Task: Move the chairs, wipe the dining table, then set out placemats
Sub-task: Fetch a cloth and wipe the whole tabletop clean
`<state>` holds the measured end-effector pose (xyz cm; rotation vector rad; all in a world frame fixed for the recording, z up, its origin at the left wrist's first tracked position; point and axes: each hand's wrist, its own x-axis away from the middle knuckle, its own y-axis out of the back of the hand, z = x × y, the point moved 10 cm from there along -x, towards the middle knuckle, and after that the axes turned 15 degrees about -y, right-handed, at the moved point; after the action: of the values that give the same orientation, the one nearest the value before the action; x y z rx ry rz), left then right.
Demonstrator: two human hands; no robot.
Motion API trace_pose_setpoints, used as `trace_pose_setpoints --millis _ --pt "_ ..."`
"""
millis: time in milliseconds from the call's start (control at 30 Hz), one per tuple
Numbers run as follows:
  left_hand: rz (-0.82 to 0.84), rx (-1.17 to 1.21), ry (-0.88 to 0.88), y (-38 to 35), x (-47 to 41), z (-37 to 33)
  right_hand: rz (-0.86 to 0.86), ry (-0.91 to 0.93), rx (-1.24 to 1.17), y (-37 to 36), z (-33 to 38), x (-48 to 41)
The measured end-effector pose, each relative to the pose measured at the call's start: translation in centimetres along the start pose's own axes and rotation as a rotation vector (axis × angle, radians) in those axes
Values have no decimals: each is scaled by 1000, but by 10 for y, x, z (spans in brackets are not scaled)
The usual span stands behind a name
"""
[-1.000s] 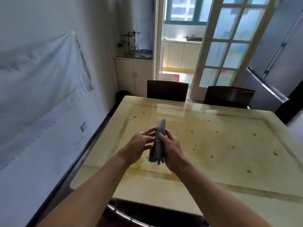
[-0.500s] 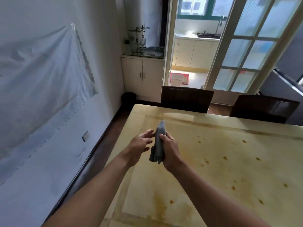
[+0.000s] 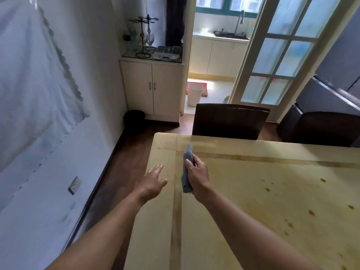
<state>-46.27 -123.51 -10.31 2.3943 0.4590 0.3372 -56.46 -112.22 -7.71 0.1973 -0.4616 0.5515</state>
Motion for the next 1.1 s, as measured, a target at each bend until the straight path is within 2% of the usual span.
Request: trace_pose_setpoints --millis 100,333,467,567,800,900,1000,1100 --pt "106 -254 -46 -15 -31 28 -55 59 135 -15 6 -58" --pt "297 -523 -65 -28 -78 88 -115 144 413 -65 17 -144" --pt "397 -592 -101 -35 -91 96 -113 79 974 -90 -7 -177" --pt "390 -604 -143 -33 -95 95 -8 141 1264 -117 -30 -193" --pt "489 -720 -200 -30 -108 92 6 250 1370 -156 -25 -235" --pt "526 -771 -194 -27 -114 91 -7 212 1334 -153 -15 -253" --pt "495 -742 -177 -30 -124 92 -77 154 1324 -112 -4 -269" --pt "494 -701 -148 -33 -129 97 -170 74 1319 -38 -3 -286"
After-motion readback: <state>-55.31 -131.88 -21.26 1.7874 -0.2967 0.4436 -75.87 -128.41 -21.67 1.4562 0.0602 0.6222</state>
